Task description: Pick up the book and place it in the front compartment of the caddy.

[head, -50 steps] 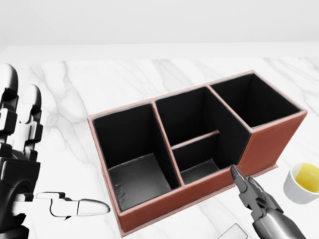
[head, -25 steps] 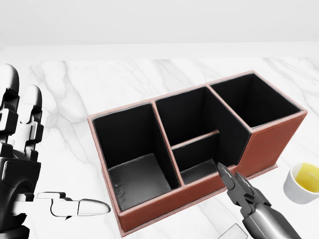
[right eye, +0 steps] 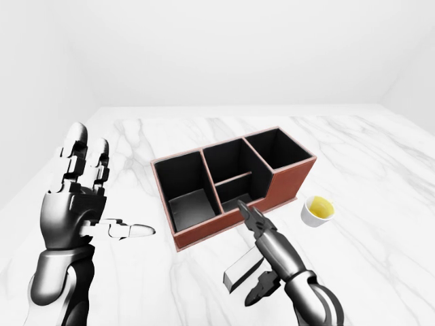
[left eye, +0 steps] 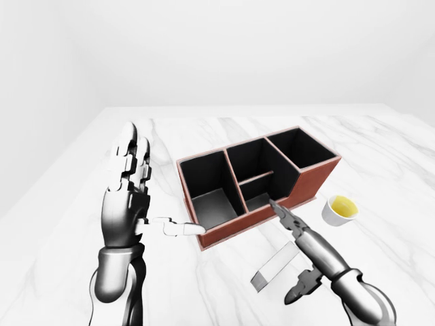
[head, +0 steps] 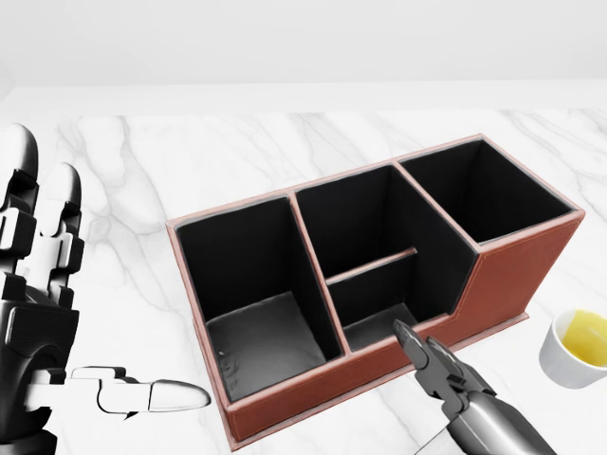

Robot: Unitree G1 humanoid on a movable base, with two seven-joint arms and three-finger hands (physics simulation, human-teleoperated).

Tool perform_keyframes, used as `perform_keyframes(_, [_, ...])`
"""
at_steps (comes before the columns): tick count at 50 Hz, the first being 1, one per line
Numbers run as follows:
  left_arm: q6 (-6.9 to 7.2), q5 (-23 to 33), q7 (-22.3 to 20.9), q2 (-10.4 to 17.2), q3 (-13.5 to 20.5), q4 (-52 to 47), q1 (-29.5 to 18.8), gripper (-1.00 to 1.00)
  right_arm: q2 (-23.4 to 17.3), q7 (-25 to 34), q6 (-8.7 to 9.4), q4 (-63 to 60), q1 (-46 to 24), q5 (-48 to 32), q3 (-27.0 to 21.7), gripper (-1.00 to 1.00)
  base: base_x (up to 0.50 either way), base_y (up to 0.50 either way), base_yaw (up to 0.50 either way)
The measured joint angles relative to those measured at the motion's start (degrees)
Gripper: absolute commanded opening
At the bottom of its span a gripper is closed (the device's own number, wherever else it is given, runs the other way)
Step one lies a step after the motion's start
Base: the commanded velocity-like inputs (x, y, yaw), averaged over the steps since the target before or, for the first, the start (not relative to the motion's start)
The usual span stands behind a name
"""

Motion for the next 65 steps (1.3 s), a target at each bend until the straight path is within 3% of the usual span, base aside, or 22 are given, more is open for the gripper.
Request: perform_keyframes(65, [0.00,0.2,0.1,0.0,-0.4,0.4,-0.1,1.00,-4.2,-3.4,0.00,10.3,-8.7,-7.3,1.6,1.00,0.00,0.00,0.00])
